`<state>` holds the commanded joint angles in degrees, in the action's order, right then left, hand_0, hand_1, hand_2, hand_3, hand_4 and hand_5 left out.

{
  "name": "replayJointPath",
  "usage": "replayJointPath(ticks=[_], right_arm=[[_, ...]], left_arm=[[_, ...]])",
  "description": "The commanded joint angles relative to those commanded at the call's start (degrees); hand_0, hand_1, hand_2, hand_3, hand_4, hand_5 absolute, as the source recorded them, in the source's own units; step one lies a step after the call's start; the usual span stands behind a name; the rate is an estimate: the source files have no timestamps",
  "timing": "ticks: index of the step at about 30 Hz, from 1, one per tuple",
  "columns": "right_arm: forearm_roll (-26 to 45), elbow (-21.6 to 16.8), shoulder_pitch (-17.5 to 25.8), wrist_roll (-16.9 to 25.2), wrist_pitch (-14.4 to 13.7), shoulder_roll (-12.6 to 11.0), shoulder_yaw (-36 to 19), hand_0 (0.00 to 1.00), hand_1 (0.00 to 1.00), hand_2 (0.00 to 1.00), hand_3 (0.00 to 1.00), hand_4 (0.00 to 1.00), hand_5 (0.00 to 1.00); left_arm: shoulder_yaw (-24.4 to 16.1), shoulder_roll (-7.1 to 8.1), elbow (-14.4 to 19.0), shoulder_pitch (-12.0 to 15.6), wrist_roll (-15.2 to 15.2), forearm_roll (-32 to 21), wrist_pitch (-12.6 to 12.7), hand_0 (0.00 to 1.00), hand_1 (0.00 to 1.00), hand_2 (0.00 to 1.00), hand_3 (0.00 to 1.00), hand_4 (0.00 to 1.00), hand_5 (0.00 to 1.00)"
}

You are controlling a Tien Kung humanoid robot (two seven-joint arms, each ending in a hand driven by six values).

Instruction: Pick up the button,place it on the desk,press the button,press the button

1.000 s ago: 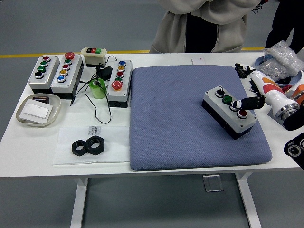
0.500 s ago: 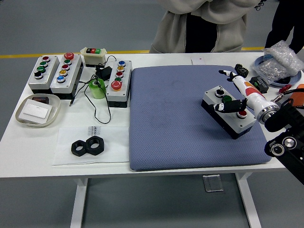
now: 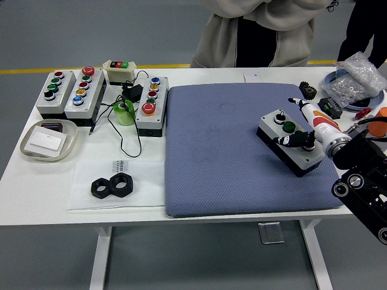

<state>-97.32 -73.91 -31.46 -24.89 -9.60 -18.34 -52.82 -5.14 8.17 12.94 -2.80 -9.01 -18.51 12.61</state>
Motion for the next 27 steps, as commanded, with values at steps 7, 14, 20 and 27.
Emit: replayJointPath(ticks=[7, 14, 20, 27], right_arm=[[-0.6, 3.1, -0.4, -1.5, -0.3, 1.5, 0.2, 0.998, 0.891, 0.962, 0.976, 0.980, 0.249], [-1.9, 6.3, -1.7, -2.6, 0.0, 2.1, 0.4, 0.987, 0.859, 0.925, 0.954, 0.979, 0.249], [-2.0, 8.5, -2.7, -3.0, 1.1, 2.3, 0.9, 0.944, 0.738, 0.800, 0.904, 0.980, 0.250], [-2.6, 9.8, -3.3, -3.5, 2.0, 2.4, 1.3, 0.927, 0.686, 0.729, 0.889, 0.979, 0.248]], left_arm=[[0.3, 0.00, 0.0, -0.2, -0.2, -0.4, 0.0, 0.714, 0.830, 0.894, 0.827, 0.642, 0.998], [0.5, 0.02, 0.1, -0.2, -0.3, -0.8, 0.0, 0.709, 0.830, 0.895, 0.826, 0.642, 0.998], [0.7, 0.04, 0.1, -0.3, -0.4, -1.0, 0.1, 0.711, 0.831, 0.895, 0.827, 0.643, 0.998], [0.8, -0.01, 0.1, -0.4, -0.4, -1.2, 0.1, 0.708, 0.831, 0.894, 0.826, 0.643, 0.998]])
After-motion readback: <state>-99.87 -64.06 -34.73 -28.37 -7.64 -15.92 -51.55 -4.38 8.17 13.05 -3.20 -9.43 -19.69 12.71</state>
